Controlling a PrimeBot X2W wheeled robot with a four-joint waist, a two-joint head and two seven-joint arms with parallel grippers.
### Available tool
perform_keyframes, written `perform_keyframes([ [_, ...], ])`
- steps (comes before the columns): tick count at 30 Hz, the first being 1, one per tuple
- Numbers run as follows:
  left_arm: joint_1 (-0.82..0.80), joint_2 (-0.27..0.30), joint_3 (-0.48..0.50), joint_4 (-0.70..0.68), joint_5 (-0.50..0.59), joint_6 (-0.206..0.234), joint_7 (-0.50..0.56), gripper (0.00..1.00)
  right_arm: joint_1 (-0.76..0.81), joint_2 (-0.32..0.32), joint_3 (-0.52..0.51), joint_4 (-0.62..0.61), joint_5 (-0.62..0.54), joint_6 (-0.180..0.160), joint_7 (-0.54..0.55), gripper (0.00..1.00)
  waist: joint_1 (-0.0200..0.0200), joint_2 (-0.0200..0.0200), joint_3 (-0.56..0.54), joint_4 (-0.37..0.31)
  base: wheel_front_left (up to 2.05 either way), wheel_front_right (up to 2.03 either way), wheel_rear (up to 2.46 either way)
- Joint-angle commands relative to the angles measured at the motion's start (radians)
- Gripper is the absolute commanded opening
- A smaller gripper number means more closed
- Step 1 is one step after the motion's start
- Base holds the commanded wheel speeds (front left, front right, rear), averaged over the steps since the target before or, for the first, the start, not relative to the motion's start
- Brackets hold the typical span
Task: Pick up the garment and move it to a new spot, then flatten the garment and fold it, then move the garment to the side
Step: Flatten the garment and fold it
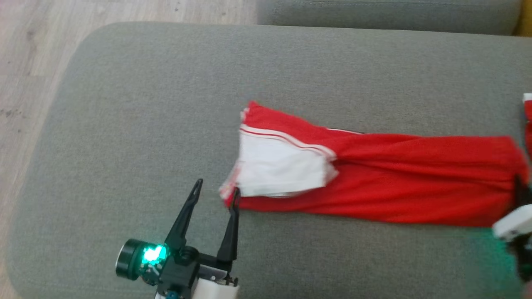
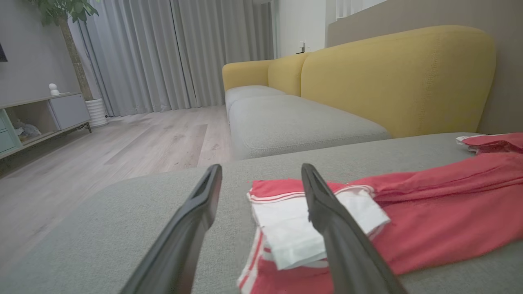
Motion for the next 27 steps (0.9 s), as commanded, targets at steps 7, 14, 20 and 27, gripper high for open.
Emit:
perform_keyframes([
  [7, 0.0, -0.02, 0.072, -0.023, 0.031, -0.034, -0.009, 1.0, -0.003, -0.128, -0.064, -0.126, 0.01, 0.007, 0.045, 0.0, 0.0, -0.0001, -0.005, -0.025, 0.0, 0.0, 0.0],
  [14, 0.016, -0.041, 0.086, -0.001, 0.046, -0.066, -0.009, 1.0, 0.025, -0.047, -0.008, -0.38, 0.095, 0.007, 0.169, 0.0, 0.0, -0.0001, -0.036, -0.022, 0.0, 0.0, 0.0],
  [20, 0.026, -0.059, 0.093, 0.015, 0.054, -0.094, -0.009, 1.0, 0.047, 0.089, 0.103, -0.607, 0.161, 0.007, 0.275, 0.0, 0.0, -0.0001, -0.065, 0.0, 0.0, 0.0, 0.0],
  [27, 0.032, -0.078, 0.092, 0.031, 0.066, -0.128, -0.009, 1.0, 0.005, 0.162, 0.302, -0.647, 0.188, 0.007, 0.31, 0.0, 0.0, -0.0001, -0.084, 0.044, 0.0, 0.0, 0.0],
])
